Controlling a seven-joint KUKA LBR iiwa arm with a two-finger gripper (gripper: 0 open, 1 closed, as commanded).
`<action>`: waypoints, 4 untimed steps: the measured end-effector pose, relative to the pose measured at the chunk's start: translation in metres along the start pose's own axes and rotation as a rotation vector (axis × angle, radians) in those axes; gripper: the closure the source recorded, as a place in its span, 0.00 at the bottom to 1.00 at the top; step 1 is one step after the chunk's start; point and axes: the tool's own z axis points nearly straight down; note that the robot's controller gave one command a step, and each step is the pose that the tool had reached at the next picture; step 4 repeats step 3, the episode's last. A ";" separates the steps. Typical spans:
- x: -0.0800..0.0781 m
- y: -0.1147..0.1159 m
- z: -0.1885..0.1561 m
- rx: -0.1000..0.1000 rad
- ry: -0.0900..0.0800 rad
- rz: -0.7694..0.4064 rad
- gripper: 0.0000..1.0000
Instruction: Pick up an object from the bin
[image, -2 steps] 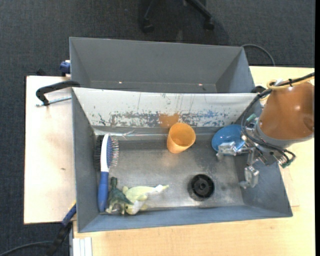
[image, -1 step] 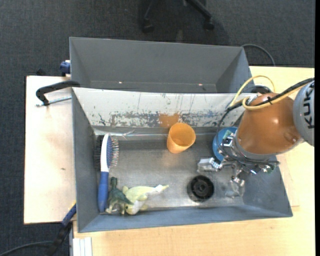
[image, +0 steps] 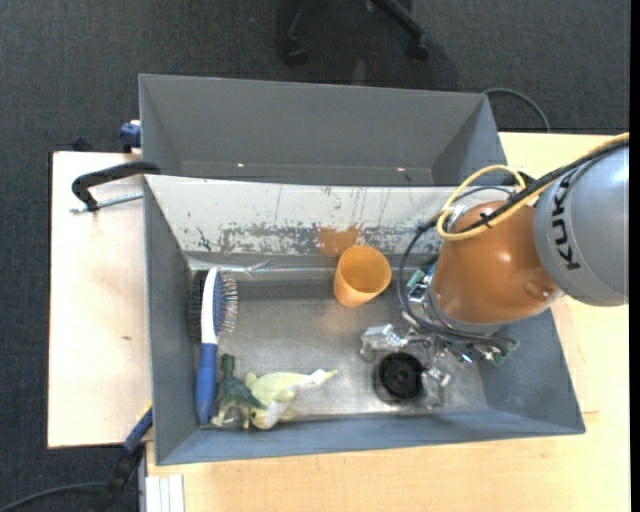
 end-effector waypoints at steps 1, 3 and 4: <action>0.001 -0.002 -0.001 0.003 -0.001 0.003 1.00; -0.006 -0.017 -0.221 0.015 -0.009 -0.256 1.00; -0.006 -0.017 -0.221 0.015 -0.009 -0.256 1.00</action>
Offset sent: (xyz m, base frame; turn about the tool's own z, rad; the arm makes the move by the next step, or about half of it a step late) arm 0.0000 0.0000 0.0000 0.0000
